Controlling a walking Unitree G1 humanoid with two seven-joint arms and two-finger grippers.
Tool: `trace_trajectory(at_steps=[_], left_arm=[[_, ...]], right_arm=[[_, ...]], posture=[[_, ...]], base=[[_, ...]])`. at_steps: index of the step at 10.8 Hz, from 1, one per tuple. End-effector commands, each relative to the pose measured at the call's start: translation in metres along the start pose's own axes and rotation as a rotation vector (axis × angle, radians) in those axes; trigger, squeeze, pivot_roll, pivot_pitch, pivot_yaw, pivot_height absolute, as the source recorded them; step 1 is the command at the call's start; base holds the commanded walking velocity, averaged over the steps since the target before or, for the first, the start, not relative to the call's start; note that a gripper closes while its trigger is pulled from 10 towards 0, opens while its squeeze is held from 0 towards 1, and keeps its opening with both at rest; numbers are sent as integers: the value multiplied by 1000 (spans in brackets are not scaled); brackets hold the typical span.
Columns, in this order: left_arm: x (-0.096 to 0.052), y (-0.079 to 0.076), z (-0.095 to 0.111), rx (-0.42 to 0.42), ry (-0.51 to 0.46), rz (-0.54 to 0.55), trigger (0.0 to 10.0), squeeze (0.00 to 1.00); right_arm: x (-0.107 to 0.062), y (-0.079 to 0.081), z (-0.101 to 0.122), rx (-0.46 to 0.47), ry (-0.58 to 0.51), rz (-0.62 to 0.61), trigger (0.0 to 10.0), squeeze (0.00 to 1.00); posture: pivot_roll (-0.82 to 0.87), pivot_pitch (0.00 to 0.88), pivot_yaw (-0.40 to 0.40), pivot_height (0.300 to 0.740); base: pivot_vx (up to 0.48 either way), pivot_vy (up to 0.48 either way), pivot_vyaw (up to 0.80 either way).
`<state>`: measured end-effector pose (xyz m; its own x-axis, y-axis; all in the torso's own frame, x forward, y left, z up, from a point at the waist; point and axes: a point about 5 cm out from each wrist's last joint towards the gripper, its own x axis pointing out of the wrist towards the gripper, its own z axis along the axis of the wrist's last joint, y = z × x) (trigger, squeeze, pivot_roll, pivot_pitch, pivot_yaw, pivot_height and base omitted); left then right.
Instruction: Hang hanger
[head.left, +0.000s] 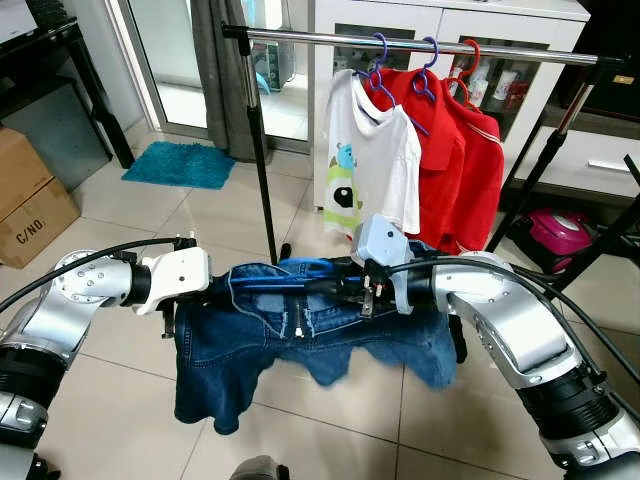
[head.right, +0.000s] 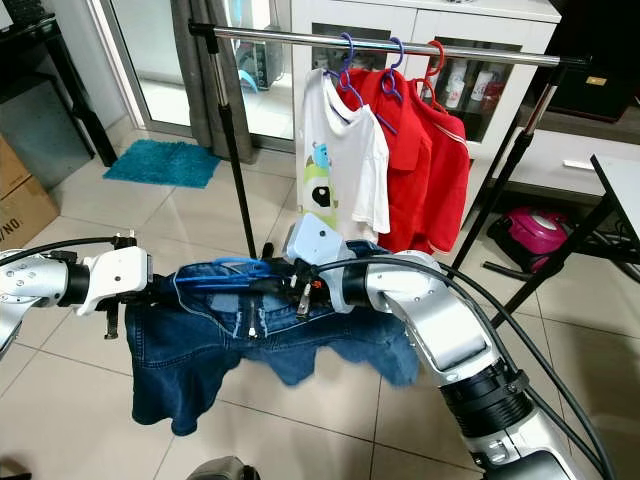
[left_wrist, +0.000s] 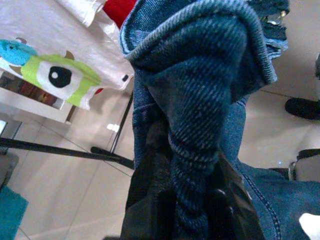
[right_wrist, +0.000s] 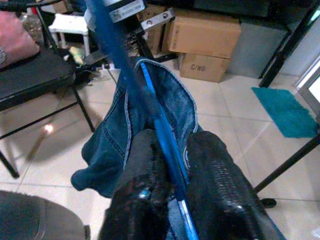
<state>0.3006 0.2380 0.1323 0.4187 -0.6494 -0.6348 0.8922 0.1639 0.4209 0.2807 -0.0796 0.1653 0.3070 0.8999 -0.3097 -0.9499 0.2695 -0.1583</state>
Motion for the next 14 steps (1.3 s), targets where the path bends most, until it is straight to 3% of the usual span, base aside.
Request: trace_trajectory(at_steps=[1, 2, 3, 4, 5, 8, 10, 11, 12, 13, 14], left_arm=[[-7, 10, 6, 20, -26, 58, 0, 0], [-7, 11, 7, 17, -35, 65, 0, 0], [-7, 13, 8, 20, -57, 95, 10000, 0], [-7, 12, 12, 1, -105, 73, 10000, 247], [-10, 11, 21, -20, -191, 33, 10000, 1000], [-14, 10, 36, -41, -321, 9, 10000, 1000], [-17, 18, 45, -100, -420, 109, 10000, 1000], [-19, 18, 41, -123, -406, 145, 10000, 1000], [-20, 8, 29, -112, -324, 115, 10000, 1000], [-24, -2, 11, -70, -173, 63, 10000, 1000], [-26, -6, 7, -63, -137, 25, 10000, 1000]], right_arm=[[0, -1, 0, 8, -2, -8, 0, 0], [2, 2, 0, 2, -28, -12, 0, 0], [2, 6, -1, 12, -33, -7, 0, 0], [1, 9, -4, 20, -26, 4, 0, 0], [-3, 9, -10, 61, -6, 9, 0, 0], [-5, 10, -25, 100, 28, -43, 0, 0], [-4, 10, -34, 124, 27, -116, 0, 0], [-5, 11, -39, 163, 18, -158, 0, 0], [-7, 10, -41, 188, 15, -184, 0, 0], [-10, 8, -39, 194, -8, -183, 0, 0], [-11, 7, -38, 190, -9, -182, 0, 0]], posture=[[5, 0, 19, 740], [4, 0, 19, 740], [4, 0, 20, 740], [4, 0, 21, 740], [6, 0, 23, 740], [11, 0, 23, 740], [17, 0, 15, 740], [16, 0, 15, 740], [14, 0, 16, 740], [9, 0, 19, 740], [9, 0, 19, 740]], base=[[0, 0, 0], [0, 0, 0], [0, 0, 0], [0, 0, 0], [0, 0, 0], [0, 0, 0], [0, 0, 0], [0, 0, 0], [0, 0, 0], [0, 0, 0], [0, 0, 0]])
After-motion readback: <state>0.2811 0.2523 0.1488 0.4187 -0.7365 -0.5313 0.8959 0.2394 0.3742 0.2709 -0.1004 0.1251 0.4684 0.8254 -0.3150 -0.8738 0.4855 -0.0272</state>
